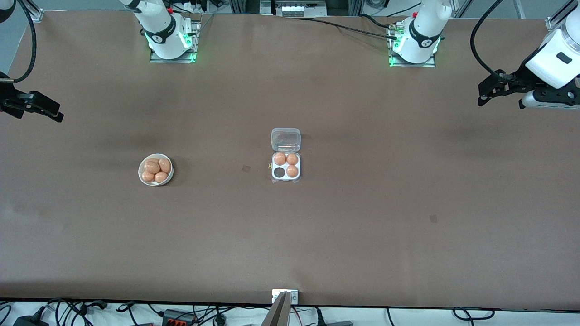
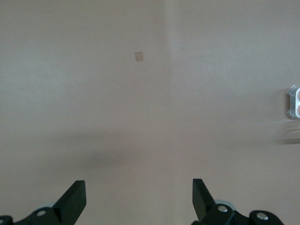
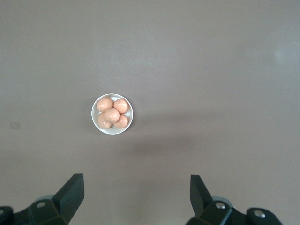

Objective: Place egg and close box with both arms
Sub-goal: 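Move the right gripper over the white bowl of eggs, then lower the right gripper and grasp one brown egg from the bowl, then carry the egg with the right gripper to the empty box slot, then open the right gripper to release the egg into the slot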

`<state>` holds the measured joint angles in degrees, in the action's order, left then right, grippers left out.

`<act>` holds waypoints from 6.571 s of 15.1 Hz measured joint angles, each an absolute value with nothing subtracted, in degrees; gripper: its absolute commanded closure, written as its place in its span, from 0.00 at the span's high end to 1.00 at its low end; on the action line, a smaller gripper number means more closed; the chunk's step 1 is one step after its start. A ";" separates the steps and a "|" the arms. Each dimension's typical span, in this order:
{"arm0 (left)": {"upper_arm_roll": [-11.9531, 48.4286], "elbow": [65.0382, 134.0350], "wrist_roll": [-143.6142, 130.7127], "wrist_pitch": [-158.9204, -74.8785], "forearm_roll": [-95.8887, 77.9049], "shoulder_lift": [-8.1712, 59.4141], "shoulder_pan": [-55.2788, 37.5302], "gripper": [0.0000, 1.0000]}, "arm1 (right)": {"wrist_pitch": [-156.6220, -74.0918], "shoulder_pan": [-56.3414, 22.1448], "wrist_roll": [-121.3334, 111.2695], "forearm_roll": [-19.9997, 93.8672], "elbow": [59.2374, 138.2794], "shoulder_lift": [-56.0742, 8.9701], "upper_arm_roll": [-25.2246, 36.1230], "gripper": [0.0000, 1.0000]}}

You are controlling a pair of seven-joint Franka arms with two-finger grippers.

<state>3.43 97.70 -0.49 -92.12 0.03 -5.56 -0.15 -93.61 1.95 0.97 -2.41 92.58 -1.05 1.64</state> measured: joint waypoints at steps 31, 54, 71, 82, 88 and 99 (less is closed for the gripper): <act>3.63 97.59 -0.49 -91.47 0.03 -5.55 -0.29 1.00 | -106.77 -4.25 1.20 3.19 92.96 -33.90 1.59 1.00; 3.72 97.56 -0.49 -90.19 0.03 -5.55 -0.25 1.00 | -100.95 -4.74 1.09 3.67 86.00 -34.64 -0.10 0.00; 3.66 97.50 -0.49 -90.10 0.03 -5.55 -0.17 1.00 | -124.66 -30.08 22.90 3.95 77.49 -43.85 -7.12 0.00; 3.65 97.50 -0.49 -90.07 0.03 -5.55 -0.15 1.00 | -123.14 -32.67 26.47 3.95 77.48 -45.86 -7.02 0.00; 3.51 97.49 -0.50 -89.01 0.03 -5.56 -0.07 1.00 | -123.39 -33.07 26.51 3.94 77.47 -47.43 -6.97 1.00; 3.54 97.49 -0.51 -85.28 0.03 -4.51 -0.32 1.00 | -115.97 -29.01 27.19 3.49 71.35 -40.77 -4.75 1.00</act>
